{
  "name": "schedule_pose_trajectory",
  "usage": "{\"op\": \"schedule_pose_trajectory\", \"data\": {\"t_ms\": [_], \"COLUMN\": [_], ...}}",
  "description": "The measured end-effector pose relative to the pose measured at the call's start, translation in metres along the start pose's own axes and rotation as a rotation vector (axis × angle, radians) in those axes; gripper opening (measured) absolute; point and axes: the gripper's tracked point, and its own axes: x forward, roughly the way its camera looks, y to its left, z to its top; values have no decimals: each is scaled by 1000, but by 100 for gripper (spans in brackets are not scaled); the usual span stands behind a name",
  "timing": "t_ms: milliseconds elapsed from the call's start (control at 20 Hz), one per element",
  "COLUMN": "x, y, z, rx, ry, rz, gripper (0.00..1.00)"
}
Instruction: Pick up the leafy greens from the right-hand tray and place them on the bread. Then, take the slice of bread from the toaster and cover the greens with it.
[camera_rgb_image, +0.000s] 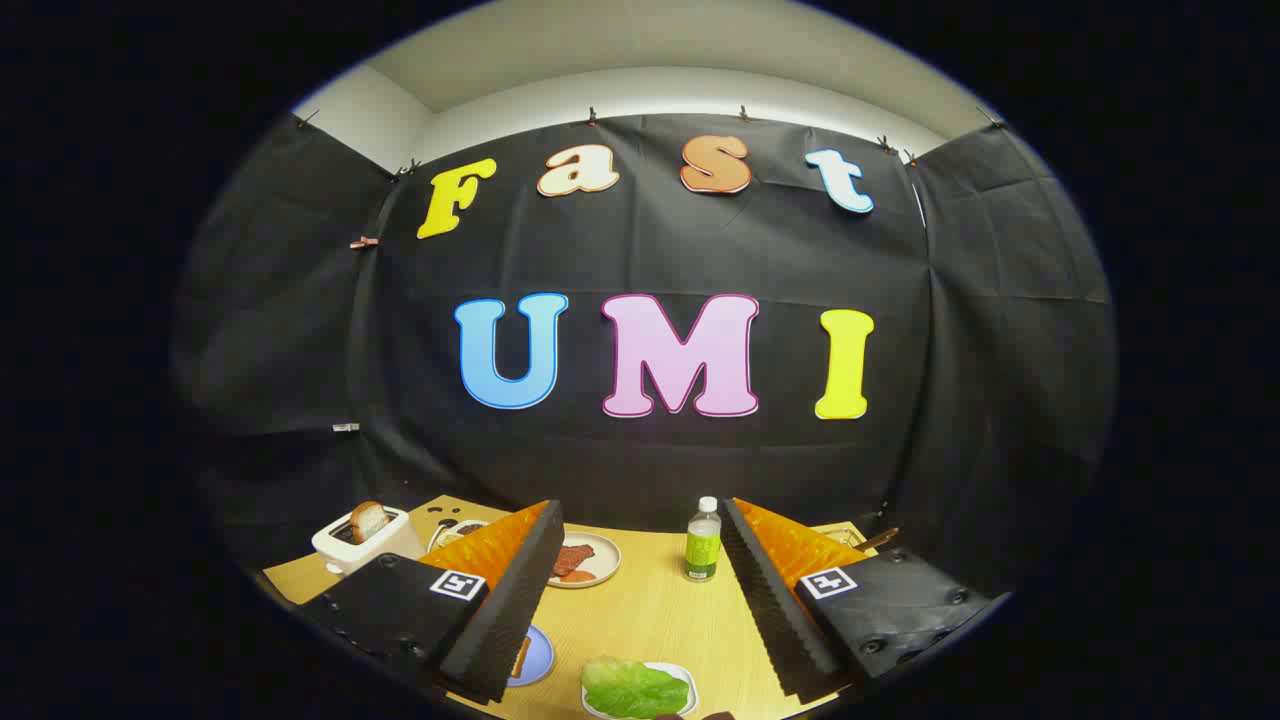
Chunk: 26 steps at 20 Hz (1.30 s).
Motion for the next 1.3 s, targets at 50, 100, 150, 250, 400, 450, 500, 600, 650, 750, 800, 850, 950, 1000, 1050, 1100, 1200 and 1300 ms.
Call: {"op": "schedule_pose_trajectory", "data": {"t_ms": [50, 100, 150, 250, 400, 450, 500, 600, 650, 750, 800, 850, 950, 1000, 1050, 1100, 1200, 1300], "x": [-1, -3, -4, -5, -2, -1, 0, 2, 2, 3, 4, 4, 5, 5, 6, 7, 8, 11], "y": [0, 0, 0, 3, 7, 10, 13, 16, 17, 17, 20, 21, 20, 20, 20, 21, 22, 24], "z": [-1, -3, -5, -12, -13, -16, -18, -22, -24, -30, -34, -39, -51, -56, -60, -68, -83, -101], "rx": [-3, -10, -18, -18, -8, 1, 7, 5, 1, 9, 17, 20, 17, 19, 23, 25, 18, 11], "ry": [3, 5, 8, 22, 21, 26, 31, 36, 38, 50, 56, 65, 90, 101, 109, 124, 163, 206], "rz": [5, 9, 12, 26, 30, 35, 39, 45, 46, 46, 51, 55, 57, 60, 64, 69, 78, 89], "gripper": [98, 98, 98, 98, 98, 98, 98, 98, 98, 98, 98, 98, 98, 98, 98, 98, 98, 98]}}
